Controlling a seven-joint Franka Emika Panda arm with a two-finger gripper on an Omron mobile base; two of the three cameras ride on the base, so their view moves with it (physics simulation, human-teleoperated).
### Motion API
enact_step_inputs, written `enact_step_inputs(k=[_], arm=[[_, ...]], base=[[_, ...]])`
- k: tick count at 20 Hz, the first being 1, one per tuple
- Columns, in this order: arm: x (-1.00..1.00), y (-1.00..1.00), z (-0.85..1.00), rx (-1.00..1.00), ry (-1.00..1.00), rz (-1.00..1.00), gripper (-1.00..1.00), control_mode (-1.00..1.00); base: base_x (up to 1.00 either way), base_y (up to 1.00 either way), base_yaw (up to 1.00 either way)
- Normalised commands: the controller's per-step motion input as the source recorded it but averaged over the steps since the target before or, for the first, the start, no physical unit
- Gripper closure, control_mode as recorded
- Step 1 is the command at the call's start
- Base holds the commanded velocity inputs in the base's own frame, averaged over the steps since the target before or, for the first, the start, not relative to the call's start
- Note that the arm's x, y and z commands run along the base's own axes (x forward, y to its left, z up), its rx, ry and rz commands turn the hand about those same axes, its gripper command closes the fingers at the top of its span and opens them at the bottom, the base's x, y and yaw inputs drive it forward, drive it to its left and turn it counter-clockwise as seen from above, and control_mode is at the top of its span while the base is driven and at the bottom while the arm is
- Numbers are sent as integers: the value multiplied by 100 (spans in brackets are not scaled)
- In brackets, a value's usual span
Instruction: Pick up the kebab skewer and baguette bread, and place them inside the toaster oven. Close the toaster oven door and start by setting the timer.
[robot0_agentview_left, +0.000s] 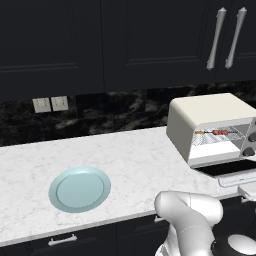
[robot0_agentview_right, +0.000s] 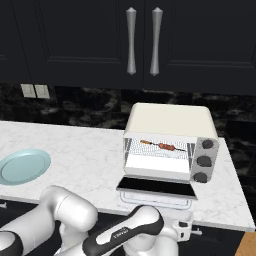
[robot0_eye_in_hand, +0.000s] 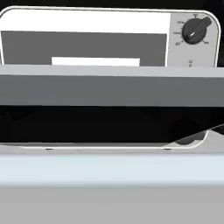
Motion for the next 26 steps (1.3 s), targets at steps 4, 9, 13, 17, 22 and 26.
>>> enact_step_inputs(k=[4,9,13,17,22,26], arm=[[40,0,10,0,0,0,-100,-100],[38,0,9,0,0,0,-100,-100],[38,3,4,0,0,0,-100,-100],[39,7,1,0,0,0,-100,-100],[38,9,5,0,0,0,-100,-100],[35,9,14,0,0,0,-100,-100]], base=[[0,0,0],[0,0,0],[0,0,0],[0,0,0],[0,0,0],[0,0,0]])
